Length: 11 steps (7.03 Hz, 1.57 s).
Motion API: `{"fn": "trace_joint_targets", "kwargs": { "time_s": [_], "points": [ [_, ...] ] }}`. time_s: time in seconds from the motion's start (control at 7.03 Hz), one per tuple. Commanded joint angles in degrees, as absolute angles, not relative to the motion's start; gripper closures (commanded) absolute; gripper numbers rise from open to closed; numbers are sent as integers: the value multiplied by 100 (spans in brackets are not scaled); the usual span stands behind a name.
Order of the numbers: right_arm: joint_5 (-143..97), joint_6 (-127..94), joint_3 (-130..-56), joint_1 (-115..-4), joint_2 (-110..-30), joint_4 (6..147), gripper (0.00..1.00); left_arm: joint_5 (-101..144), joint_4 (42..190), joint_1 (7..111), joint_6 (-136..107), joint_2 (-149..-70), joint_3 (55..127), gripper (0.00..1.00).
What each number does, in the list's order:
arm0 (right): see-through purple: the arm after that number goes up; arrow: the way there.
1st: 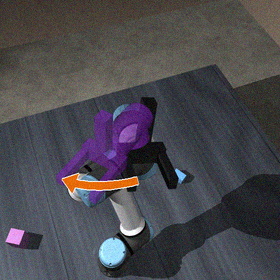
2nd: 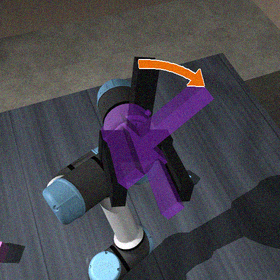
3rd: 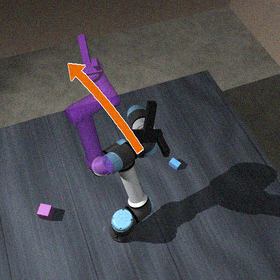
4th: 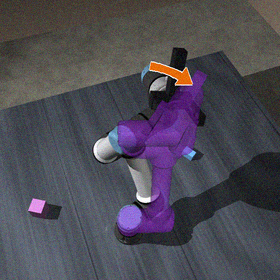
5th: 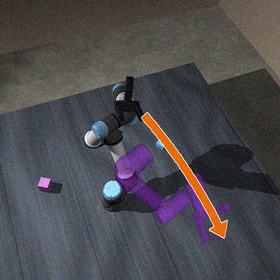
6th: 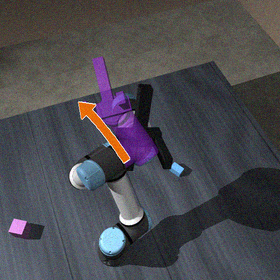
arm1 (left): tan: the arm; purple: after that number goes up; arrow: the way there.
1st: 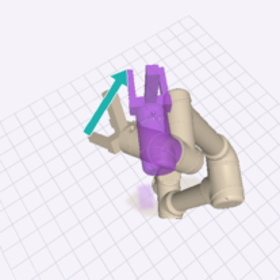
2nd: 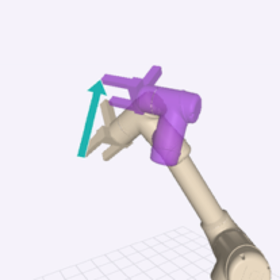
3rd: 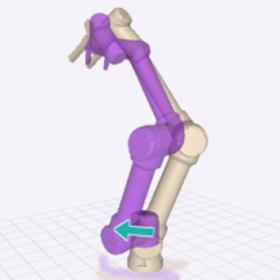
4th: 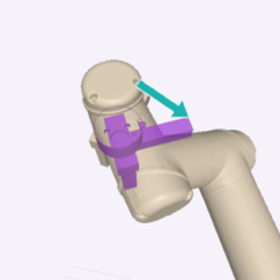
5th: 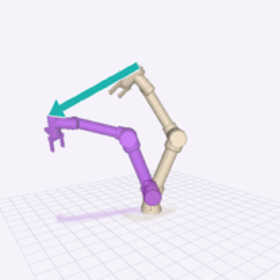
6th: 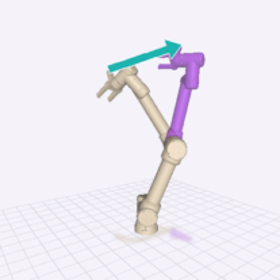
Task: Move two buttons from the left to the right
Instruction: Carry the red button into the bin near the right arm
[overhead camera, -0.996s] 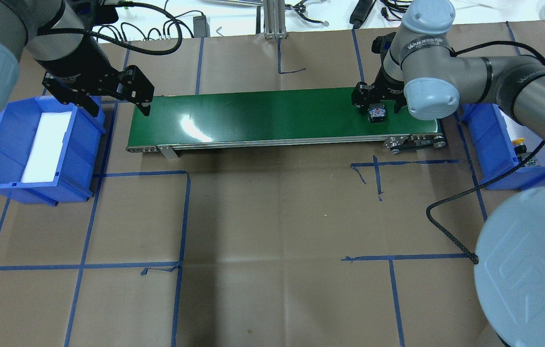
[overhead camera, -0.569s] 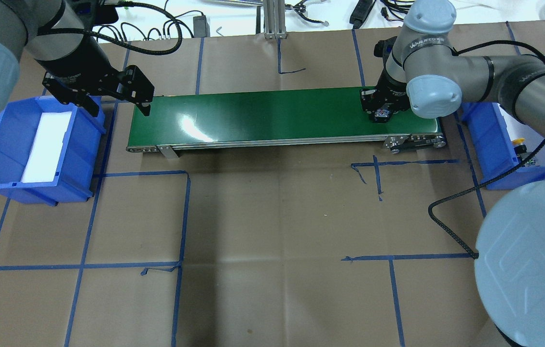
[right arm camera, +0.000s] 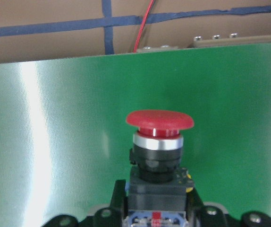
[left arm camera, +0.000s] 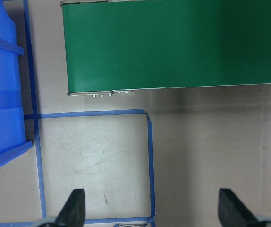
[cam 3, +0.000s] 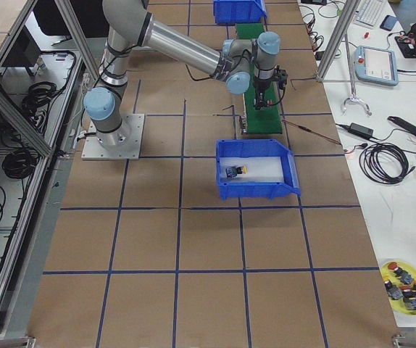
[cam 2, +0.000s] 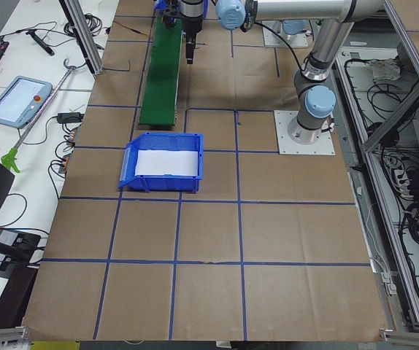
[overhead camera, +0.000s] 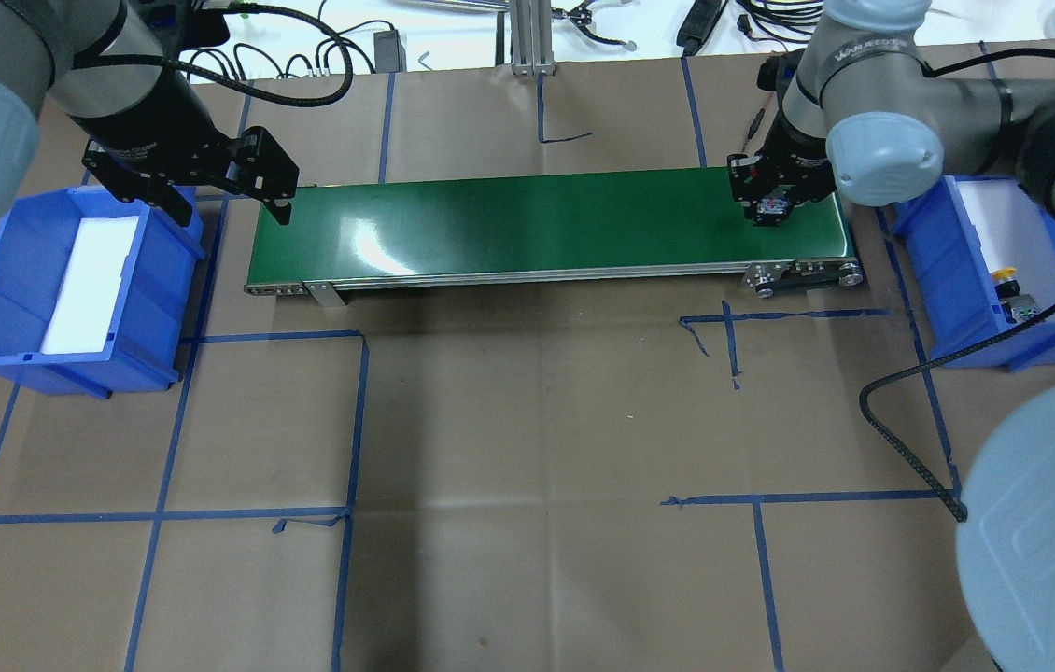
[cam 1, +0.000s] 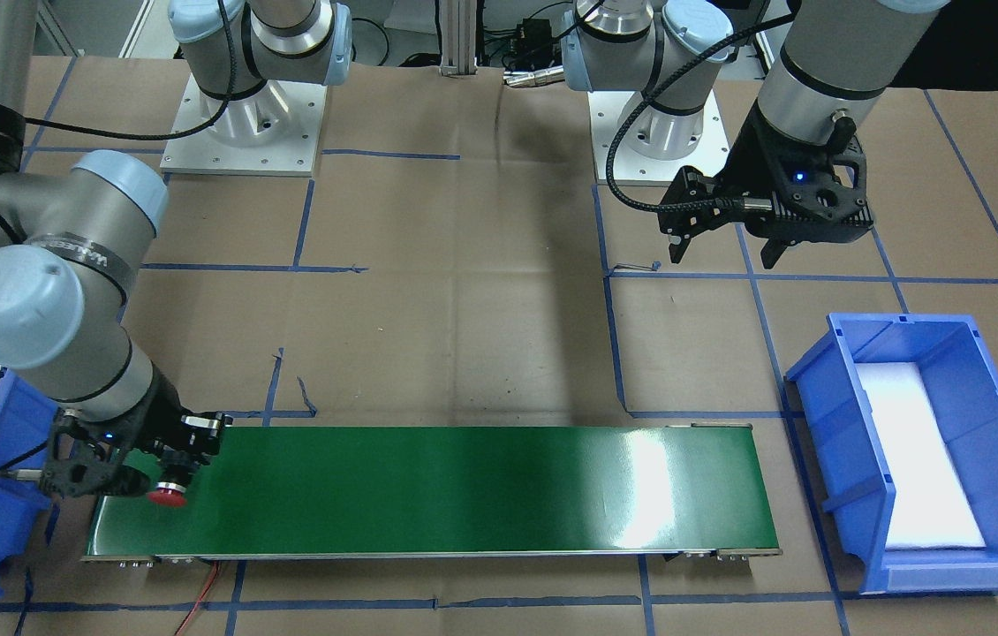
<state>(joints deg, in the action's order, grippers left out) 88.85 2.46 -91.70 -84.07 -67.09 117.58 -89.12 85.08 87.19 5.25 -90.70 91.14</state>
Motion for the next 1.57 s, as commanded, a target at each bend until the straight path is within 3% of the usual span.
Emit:
{"fn": "trace_joint_targets", "kwargs": {
  "time_s": [0.0, 0.57, 1.42],
  "points": [
    [8956, 1224, -9088, -7764, -7301, 11269, 96, -8912, 8508, 8719, 527, -9062, 9114, 0],
    [8886, 3521, -9035, -6095, -7524, 11206, 96, -8912, 8508, 8719, 519, -9062, 9114, 0],
    [8859, 3972, -8833, -5933, -6136, 11820, 96, -8982, 8508, 8736, 466, -9097, 9114, 0]
  ]
}}
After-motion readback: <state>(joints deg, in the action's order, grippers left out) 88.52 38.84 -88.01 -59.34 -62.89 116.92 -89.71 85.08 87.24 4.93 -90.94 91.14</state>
